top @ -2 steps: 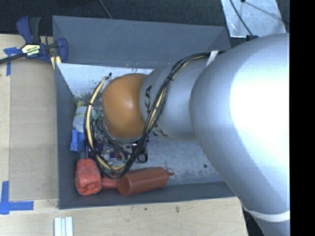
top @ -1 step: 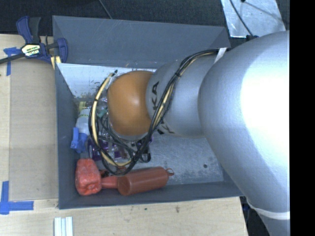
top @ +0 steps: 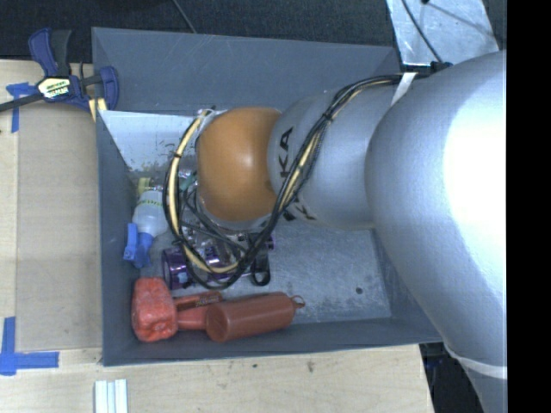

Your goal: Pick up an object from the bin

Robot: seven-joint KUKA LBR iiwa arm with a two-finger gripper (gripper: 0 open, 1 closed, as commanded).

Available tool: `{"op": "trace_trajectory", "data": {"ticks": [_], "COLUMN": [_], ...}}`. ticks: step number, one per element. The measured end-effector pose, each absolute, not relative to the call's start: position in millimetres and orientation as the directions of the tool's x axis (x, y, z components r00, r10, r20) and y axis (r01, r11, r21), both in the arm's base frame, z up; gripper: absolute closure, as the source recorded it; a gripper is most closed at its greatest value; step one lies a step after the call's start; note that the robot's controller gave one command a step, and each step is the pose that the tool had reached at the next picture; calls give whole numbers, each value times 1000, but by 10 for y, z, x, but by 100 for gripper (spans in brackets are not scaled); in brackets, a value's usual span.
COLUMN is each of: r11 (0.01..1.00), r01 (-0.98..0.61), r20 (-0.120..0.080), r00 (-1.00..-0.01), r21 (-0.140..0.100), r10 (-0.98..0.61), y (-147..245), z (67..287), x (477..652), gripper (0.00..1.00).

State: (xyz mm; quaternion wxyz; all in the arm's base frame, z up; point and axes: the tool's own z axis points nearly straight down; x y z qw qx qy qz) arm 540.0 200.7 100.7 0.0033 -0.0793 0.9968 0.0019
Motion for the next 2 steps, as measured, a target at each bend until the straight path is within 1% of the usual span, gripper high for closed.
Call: {"op": "trace_trajectory", "data": {"ticks": [1, 2], "r11": [989, 989], "r01": [-147, -147], "r20": [-4, -4], "r00": [-989, -989], "r21": [1, 1], "r10": [-147, -147], "y": [1966, 1965], "z": [1298, 1297], "x": [5244, 5243], "gripper": [0, 0]}}
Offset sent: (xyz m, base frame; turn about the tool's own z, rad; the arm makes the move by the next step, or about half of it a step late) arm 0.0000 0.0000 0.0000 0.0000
